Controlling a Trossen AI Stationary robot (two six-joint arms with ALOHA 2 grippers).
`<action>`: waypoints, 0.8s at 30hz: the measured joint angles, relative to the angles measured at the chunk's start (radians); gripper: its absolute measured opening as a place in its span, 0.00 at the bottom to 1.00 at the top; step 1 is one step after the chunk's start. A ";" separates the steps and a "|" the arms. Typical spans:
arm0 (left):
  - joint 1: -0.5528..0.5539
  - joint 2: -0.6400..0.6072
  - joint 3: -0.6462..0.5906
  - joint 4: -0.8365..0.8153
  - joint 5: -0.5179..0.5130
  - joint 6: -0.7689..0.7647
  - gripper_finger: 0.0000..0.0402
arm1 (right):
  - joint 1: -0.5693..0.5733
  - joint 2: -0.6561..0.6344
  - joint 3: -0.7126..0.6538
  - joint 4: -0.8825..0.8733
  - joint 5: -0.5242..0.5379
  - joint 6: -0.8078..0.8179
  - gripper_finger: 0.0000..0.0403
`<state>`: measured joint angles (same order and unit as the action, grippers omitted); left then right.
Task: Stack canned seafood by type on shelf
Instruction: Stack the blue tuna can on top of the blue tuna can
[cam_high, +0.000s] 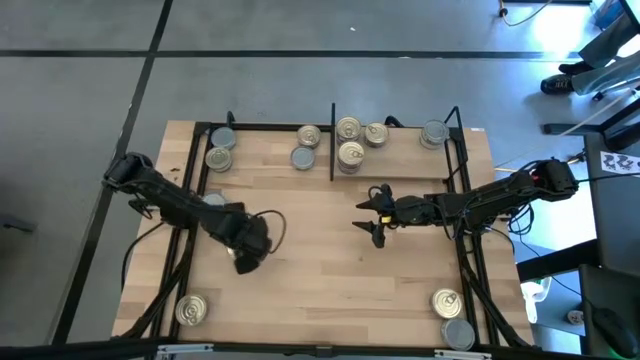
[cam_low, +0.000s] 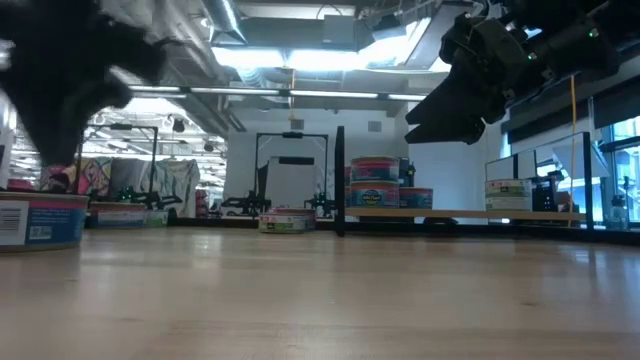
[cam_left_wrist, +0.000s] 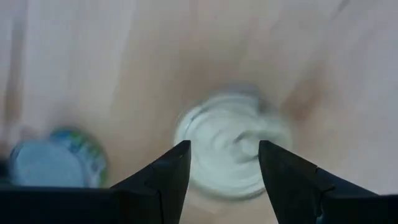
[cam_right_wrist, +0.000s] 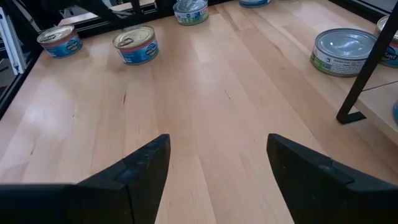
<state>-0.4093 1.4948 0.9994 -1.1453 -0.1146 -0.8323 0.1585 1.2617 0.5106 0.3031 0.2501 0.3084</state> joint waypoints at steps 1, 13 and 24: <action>-0.016 0.000 -0.021 0.003 0.000 -0.004 0.46 | 0.000 0.000 0.000 0.000 0.000 0.000 0.67; 0.002 0.004 -0.152 0.498 -0.022 0.192 0.46 | 0.000 0.000 0.000 0.000 0.000 -0.001 0.67; 0.185 0.240 -0.082 0.949 -0.015 0.581 0.46 | 0.000 0.000 0.000 -0.007 0.000 -0.003 0.67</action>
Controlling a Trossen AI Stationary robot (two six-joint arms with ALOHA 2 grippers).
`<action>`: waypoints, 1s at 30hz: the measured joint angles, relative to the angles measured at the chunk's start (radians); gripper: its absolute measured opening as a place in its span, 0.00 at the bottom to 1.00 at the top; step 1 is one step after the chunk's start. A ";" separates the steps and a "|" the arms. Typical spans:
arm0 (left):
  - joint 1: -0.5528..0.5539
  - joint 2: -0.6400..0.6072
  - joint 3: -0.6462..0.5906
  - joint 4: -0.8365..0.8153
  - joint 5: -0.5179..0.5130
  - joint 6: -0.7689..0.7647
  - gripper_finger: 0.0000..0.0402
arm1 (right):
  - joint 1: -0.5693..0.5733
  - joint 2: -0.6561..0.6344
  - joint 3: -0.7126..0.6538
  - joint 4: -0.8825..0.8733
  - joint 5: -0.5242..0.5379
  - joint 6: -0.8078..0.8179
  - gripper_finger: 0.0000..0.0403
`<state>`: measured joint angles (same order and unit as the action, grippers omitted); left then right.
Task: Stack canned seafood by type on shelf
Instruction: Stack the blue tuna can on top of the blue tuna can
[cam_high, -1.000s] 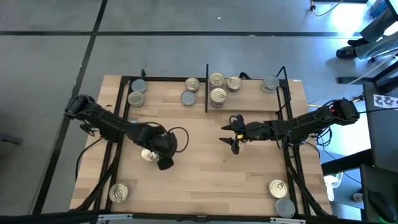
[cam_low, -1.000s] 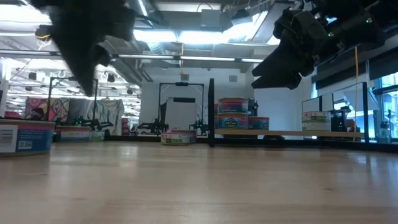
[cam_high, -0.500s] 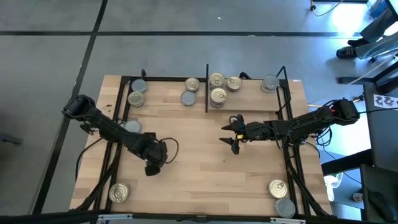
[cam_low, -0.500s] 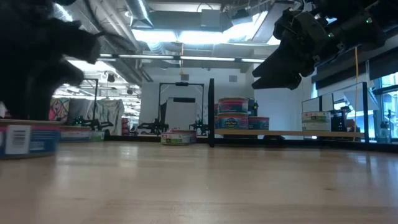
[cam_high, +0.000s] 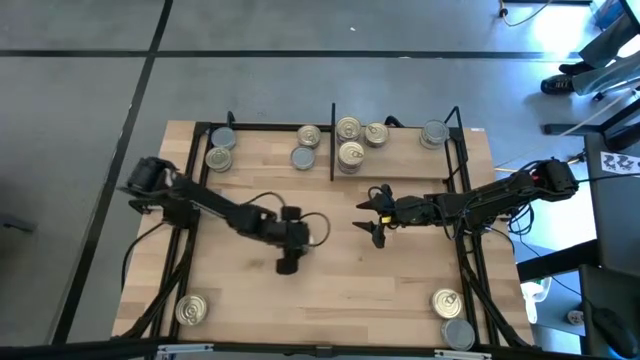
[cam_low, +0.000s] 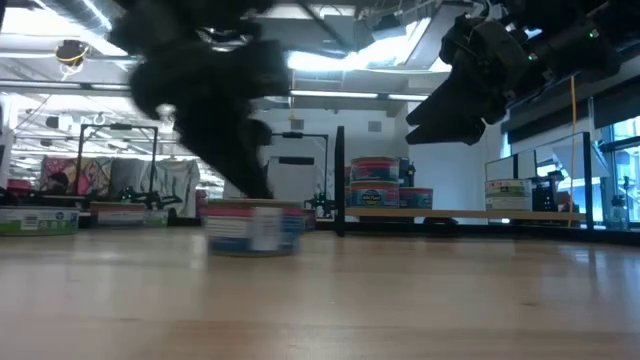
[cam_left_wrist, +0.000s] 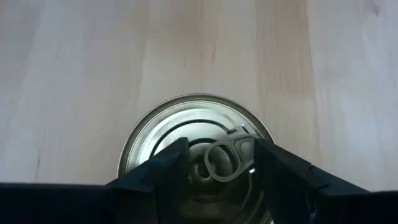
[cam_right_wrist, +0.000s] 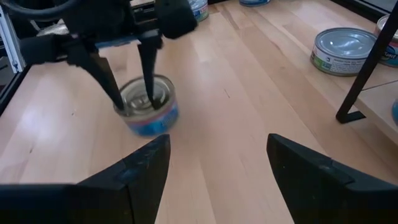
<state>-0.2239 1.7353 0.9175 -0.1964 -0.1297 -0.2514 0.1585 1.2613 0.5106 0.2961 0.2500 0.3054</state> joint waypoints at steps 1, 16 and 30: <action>0.012 0.017 0.028 0.006 0.007 0.024 0.46 | 0.000 0.000 0.000 -0.004 0.000 0.000 0.67; 0.034 0.039 0.343 -0.540 -0.018 0.040 0.46 | -0.002 0.000 0.000 -0.021 0.000 -0.001 0.67; 0.049 0.044 0.216 -0.363 -0.026 0.078 0.46 | -0.002 0.000 0.000 -0.017 0.000 -0.001 0.67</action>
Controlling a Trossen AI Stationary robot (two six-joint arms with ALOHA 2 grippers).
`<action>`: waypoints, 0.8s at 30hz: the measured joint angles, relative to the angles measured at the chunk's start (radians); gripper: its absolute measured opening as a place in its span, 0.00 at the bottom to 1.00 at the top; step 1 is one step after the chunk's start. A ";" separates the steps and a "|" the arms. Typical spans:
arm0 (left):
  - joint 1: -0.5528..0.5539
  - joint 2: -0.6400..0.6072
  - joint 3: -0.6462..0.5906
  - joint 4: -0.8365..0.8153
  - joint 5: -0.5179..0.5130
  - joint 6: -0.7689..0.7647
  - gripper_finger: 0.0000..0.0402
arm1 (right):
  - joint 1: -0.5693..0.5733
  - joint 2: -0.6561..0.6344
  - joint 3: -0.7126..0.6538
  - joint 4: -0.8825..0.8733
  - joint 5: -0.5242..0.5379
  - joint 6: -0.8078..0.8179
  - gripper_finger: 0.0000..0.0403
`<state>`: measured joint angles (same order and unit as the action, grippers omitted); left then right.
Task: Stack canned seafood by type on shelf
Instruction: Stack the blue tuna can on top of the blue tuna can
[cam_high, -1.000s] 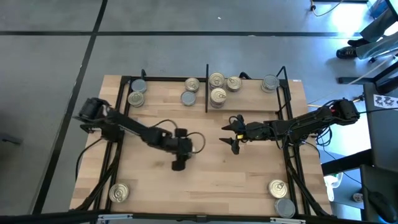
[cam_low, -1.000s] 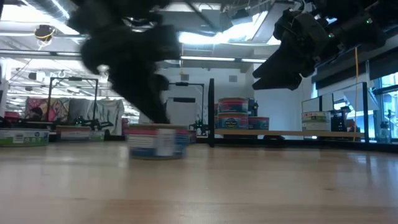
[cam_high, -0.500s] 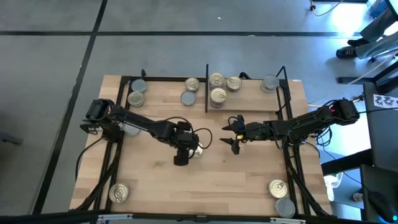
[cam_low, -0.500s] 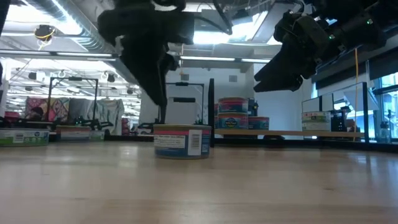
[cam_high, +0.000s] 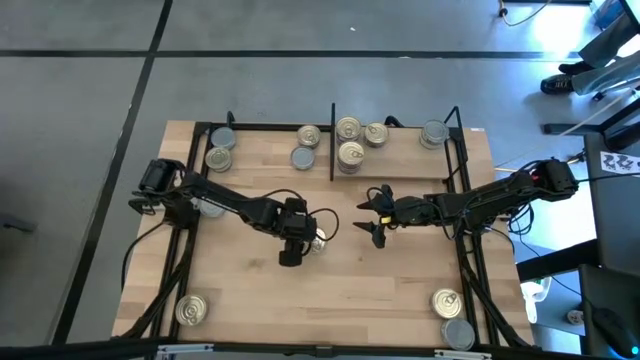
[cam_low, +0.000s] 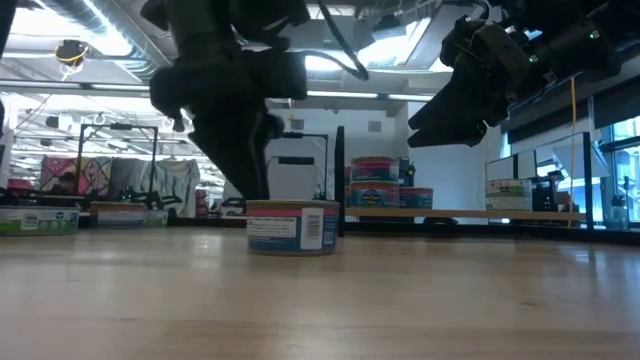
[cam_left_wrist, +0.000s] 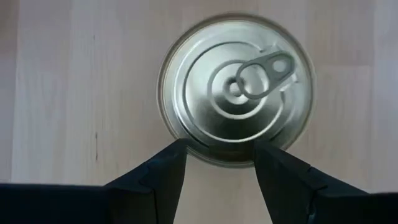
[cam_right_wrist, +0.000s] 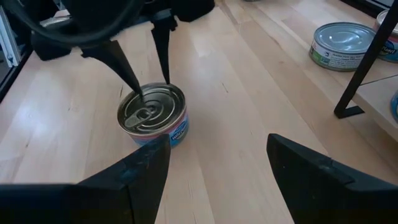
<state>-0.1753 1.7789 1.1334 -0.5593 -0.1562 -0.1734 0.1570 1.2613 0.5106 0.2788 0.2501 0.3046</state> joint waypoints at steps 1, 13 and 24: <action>0.000 -0.002 -0.010 0.007 0.000 0.000 0.46 | 0.000 0.000 0.000 0.000 0.000 0.000 0.67; -0.002 -0.004 -0.041 0.007 0.002 0.014 0.46 | 0.000 0.000 0.000 0.002 0.002 0.000 0.67; -0.002 -0.001 -0.042 0.029 0.003 0.016 0.46 | 0.012 0.088 0.000 0.113 -0.174 -0.038 0.67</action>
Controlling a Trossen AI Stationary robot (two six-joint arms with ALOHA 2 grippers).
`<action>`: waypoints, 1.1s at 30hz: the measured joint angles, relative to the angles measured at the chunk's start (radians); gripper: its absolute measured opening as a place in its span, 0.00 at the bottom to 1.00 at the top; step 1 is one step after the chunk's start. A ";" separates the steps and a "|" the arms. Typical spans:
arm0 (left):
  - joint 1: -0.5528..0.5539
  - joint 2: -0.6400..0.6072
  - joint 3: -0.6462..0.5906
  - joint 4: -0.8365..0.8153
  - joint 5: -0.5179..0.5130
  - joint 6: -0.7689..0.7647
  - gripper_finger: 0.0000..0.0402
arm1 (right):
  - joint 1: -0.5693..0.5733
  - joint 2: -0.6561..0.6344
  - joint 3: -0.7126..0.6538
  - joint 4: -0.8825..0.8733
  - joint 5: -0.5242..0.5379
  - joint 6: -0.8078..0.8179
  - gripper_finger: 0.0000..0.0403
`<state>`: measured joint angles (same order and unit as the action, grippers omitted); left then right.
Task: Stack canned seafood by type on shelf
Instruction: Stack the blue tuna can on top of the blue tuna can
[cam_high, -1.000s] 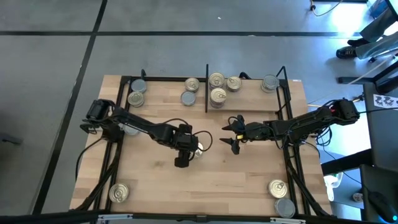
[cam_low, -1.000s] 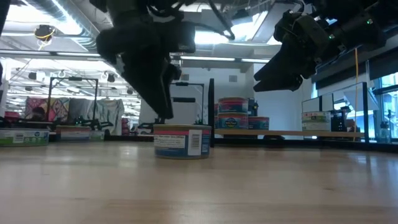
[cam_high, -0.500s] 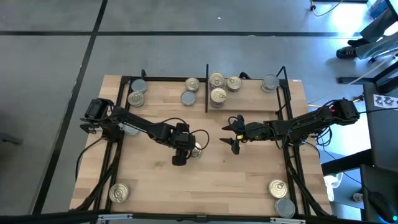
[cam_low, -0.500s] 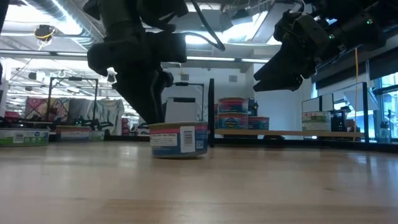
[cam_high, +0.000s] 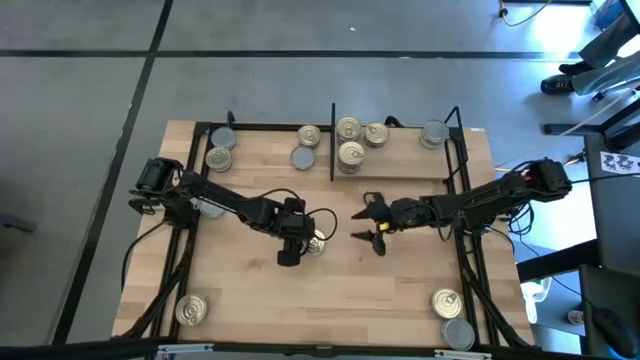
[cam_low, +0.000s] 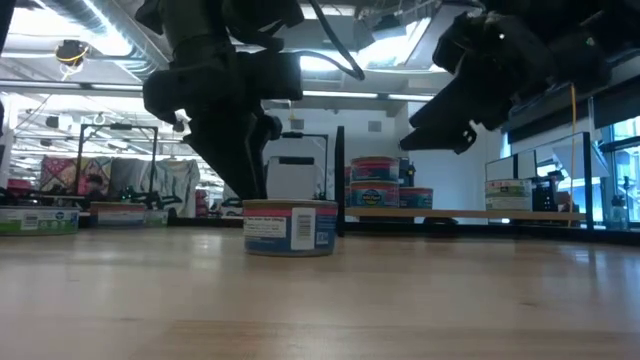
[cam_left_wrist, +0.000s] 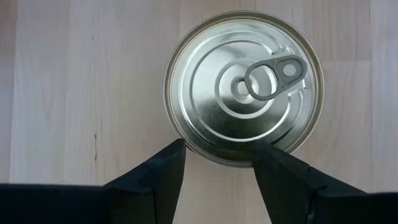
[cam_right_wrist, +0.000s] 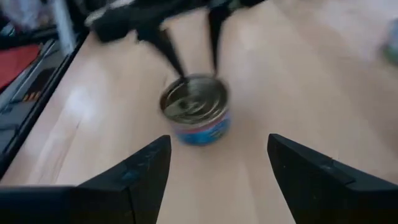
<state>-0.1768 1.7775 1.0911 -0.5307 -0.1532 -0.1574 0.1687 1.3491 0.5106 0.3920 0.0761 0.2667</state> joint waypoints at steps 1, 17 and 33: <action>0.000 0.000 0.000 -0.001 0.000 0.000 0.46 | 0.007 0.024 0.000 0.024 -0.008 -0.015 0.67; 0.000 0.001 -0.001 -0.009 0.000 0.000 0.46 | 0.123 0.324 0.162 0.158 0.079 -0.606 0.67; 0.000 0.001 -0.001 -0.009 -0.001 0.001 0.46 | 0.122 0.524 0.363 0.000 0.186 -0.848 0.67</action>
<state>-0.1768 1.7782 1.0901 -0.5396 -0.1539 -0.1563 0.2905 1.8735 0.8736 0.3919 0.2625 -0.5813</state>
